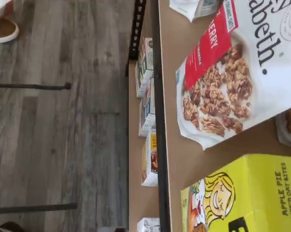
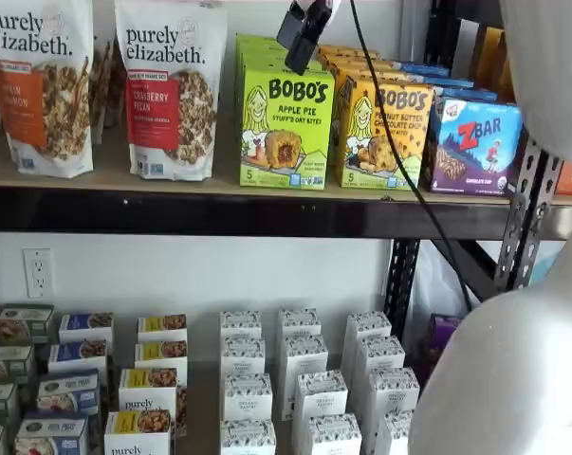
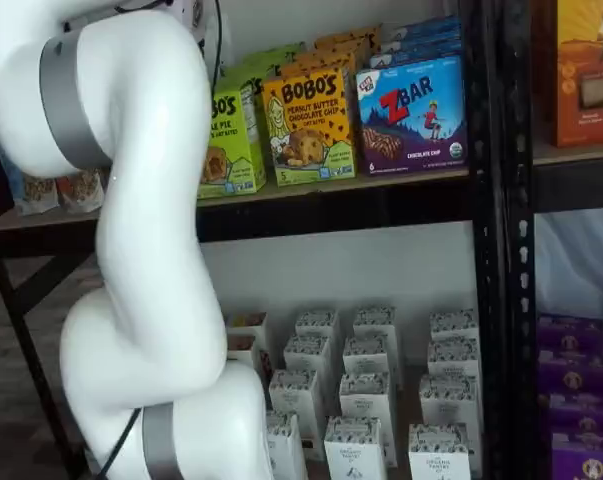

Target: Pick the green box on the top shelf, the fourth from the left

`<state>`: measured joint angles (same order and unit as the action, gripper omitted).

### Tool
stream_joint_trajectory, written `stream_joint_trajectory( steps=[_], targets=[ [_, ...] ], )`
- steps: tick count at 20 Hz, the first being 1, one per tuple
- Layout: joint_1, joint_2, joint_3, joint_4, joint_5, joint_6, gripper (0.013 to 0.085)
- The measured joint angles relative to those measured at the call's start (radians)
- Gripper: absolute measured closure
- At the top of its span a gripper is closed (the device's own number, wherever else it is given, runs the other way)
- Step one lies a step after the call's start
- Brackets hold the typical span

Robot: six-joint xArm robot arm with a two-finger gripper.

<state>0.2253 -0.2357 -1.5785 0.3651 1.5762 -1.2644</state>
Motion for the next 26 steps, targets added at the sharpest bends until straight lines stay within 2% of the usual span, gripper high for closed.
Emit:
stream_joint_trajectory(
  steps=[20, 26],
  targets=[
    [0.028, 0.084, -0.009, -0.057, -0.091, -0.003, 0.0130],
    [0.033, 0.114, -0.023, -0.071, -0.093, -0.005, 0.0130]
  ],
)
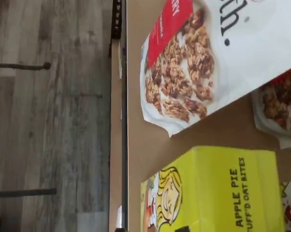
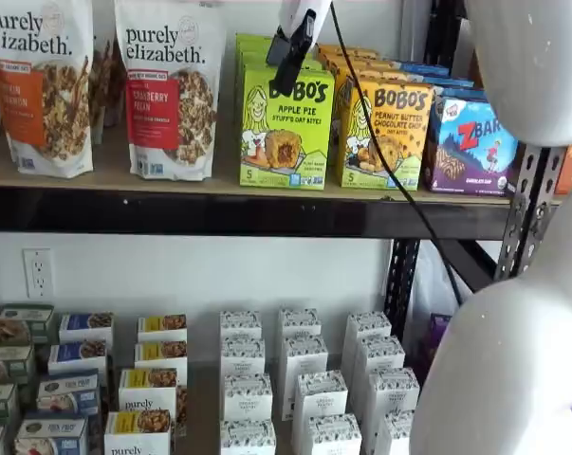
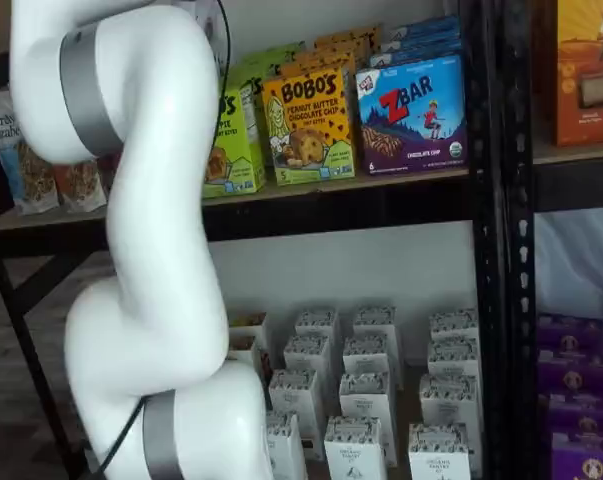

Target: Pick the green box on the top shelf, the fourth from the left

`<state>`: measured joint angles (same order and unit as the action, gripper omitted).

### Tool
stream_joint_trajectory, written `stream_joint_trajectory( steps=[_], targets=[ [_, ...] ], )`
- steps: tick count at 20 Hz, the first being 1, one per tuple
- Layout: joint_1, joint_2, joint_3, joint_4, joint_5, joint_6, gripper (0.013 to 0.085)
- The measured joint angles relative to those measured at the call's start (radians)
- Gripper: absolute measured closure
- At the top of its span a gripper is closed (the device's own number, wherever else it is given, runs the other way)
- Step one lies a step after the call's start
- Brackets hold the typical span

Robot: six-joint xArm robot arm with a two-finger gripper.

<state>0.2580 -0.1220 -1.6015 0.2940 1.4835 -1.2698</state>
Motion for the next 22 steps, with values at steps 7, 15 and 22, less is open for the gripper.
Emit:
stream_joint_trajectory(
  steps=[7, 15, 22],
  targets=[
    [0.011, 0.030, -0.027, -0.027, 0.033, 0.007, 0.0130],
    [0.036, 0.055, -0.052, -0.077, 0.070, 0.026, 0.0130],
    [0.048, 0.067, -0.062, -0.104, 0.090, 0.035, 0.0130]
  ],
)
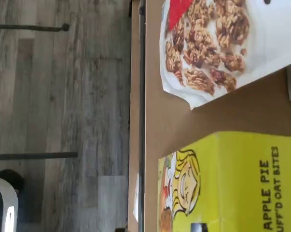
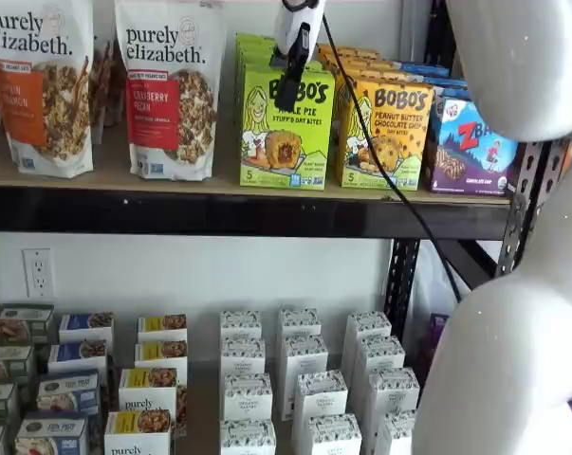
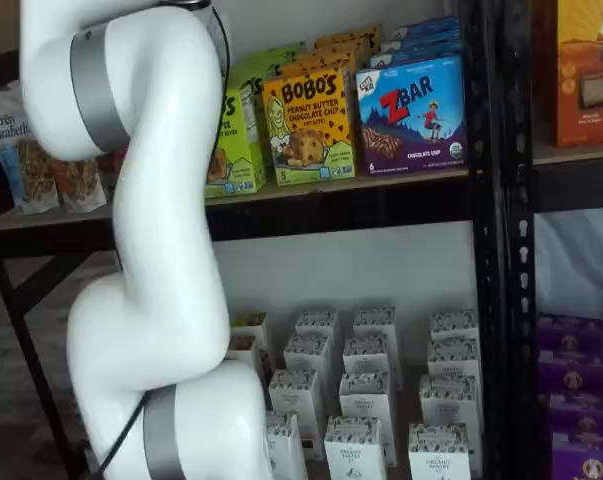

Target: Pick the green box on the top shelf, the fourth from the left

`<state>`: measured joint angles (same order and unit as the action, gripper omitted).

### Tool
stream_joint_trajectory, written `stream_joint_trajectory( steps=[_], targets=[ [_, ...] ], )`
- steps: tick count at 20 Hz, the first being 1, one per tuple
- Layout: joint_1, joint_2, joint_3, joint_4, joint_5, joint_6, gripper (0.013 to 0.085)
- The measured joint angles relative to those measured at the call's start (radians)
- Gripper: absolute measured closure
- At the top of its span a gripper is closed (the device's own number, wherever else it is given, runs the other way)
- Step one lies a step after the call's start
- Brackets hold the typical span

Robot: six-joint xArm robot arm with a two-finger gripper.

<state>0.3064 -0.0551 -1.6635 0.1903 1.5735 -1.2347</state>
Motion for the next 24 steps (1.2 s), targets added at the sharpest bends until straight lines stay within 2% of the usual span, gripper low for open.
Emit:
stream_joint_trajectory(
  steps=[14, 24],
  targets=[
    [0.019, -0.020, 0.040, -0.018, -0.027, 0.014, 0.0130],
    [0.028, -0.038, 0.077, -0.010, -0.070, 0.021, 0.0130]
  ],
)
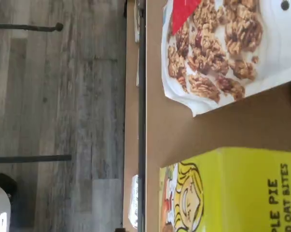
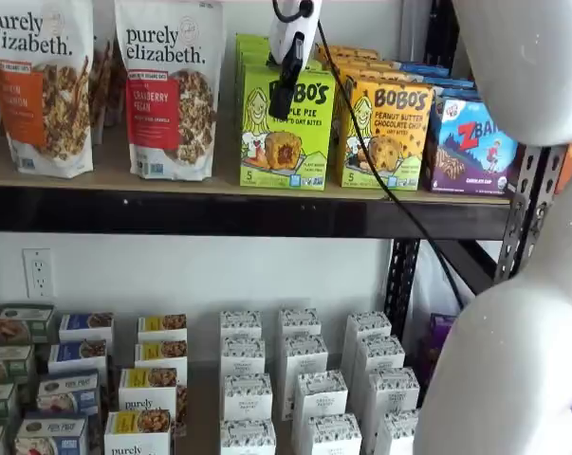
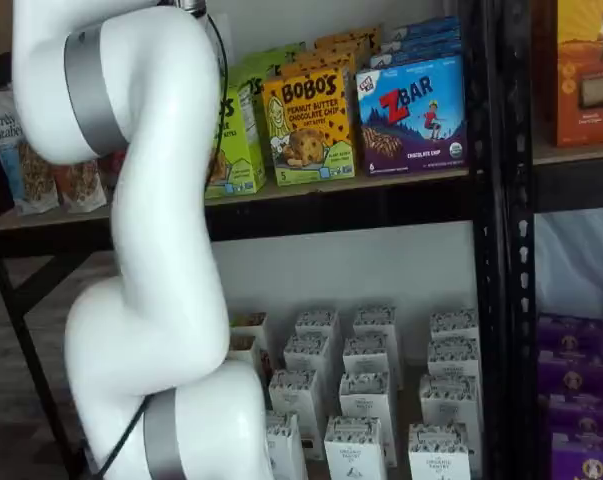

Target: Pick the green box on the top shelf, the fourth from the left

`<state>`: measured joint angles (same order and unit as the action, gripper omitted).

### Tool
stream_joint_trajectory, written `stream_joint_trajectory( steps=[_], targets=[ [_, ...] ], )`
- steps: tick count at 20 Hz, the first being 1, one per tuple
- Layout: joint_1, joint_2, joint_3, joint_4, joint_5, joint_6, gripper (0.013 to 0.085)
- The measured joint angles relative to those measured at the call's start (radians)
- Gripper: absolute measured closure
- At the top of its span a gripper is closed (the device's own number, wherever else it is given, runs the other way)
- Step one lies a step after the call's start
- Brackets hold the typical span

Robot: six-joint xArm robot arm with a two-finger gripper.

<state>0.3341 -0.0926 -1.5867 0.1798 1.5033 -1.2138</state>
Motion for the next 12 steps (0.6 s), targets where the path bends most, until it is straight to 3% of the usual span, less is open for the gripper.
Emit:
stream_joint_trajectory(
  steps=[6, 8, 12],
  targets=[
    [0.008, -0.010, 0.022, 0.001, -0.030, 0.006, 0.0130],
    [0.009, -0.012, 0.027, 0.002, -0.037, 0.007, 0.0210],
    [0.008, -0.012, 0.027, 0.006, -0.038, 0.007, 0.0290]
  ],
)
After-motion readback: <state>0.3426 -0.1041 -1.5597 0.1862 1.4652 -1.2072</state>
